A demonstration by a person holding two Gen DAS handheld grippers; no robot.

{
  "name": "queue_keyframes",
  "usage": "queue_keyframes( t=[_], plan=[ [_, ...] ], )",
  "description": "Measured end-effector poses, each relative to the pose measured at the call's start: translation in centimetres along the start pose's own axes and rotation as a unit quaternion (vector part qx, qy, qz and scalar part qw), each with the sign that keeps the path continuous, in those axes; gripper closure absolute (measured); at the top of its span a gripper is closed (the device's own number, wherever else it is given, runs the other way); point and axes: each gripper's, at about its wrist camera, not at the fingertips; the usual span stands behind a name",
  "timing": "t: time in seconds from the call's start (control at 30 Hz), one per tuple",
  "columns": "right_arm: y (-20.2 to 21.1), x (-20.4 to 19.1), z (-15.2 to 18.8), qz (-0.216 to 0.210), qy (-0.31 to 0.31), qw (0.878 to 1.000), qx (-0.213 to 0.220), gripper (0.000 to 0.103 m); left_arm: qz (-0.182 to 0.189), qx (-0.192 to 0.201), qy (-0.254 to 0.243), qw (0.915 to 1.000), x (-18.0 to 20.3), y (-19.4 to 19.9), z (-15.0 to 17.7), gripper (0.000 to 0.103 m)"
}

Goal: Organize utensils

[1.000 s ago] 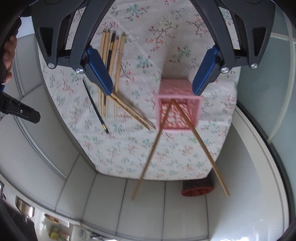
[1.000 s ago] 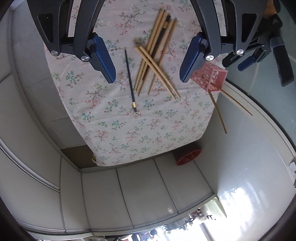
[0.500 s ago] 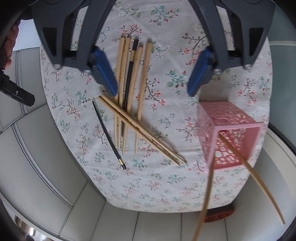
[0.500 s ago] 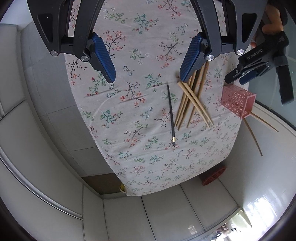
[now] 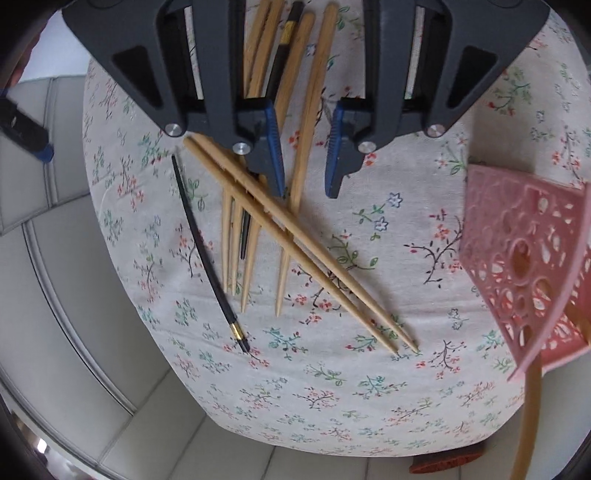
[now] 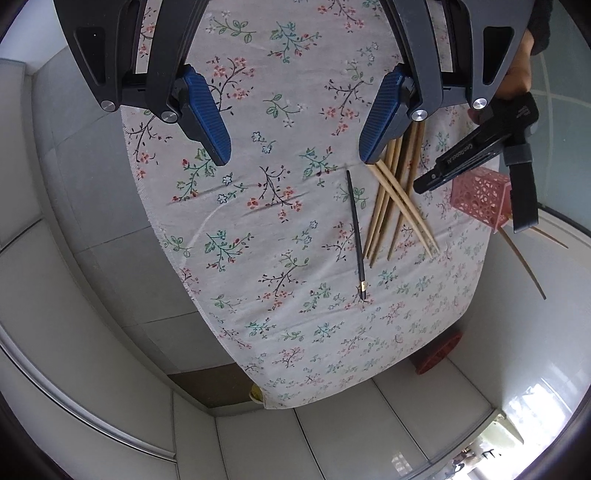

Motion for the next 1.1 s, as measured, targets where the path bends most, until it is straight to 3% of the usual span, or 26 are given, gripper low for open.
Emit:
queue_keyframes(
  t=[0.2,0.47,0.57,0.7,0.9,0.97,1.1],
  plan=[
    [-0.6,0.0,-0.5,-0.007,0.003,1.0,-0.005,0.03,-0.033,0.07,0.026,0.9966,0.7,1.0,-1.2,0.079],
    [-0.8,0.1,-1.1,-0.016,-0.001,1.0,-0.008,0.03,-0.022,0.086,0.089,0.9921,-0.5,-0.4,-3.9,0.079],
    [-0.7,0.1,-1.1,-0.019,-0.004,1.0,-0.008,0.03,-0.037,0.094,0.09,0.9908,-0.5,-1.0,-4.3,0.079],
    [-0.8,0.6,-1.0,-0.023,-0.014,1.0,-0.012,0.03,-0.034,0.086,0.068,0.9934,0.2,-1.6,-4.4,0.082],
    [-0.5,2.5,-0.5,-0.026,-0.055,0.998,-0.011,0.03,0.012,0.036,-0.009,0.9992,2.4,-1.9,-3.5,0.083],
    [-0.6,3.1,-0.4,-0.026,-0.067,0.997,-0.013,0.03,0.02,-0.004,-0.046,0.9987,3.4,-2.6,-2.8,0.086],
    [-0.8,4.0,-0.2,-0.032,-0.09,0.995,-0.017,0.03,0.018,-0.031,-0.114,0.9928,4.8,-2.2,-1.3,0.086]
  ],
)
Point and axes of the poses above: each gripper's, at about its wrist camera, not at the fingertips, and y roughly against the way its jaws point, x to its right, z to its underside, and after that the axes turned 14 degrees about -x, right-handed
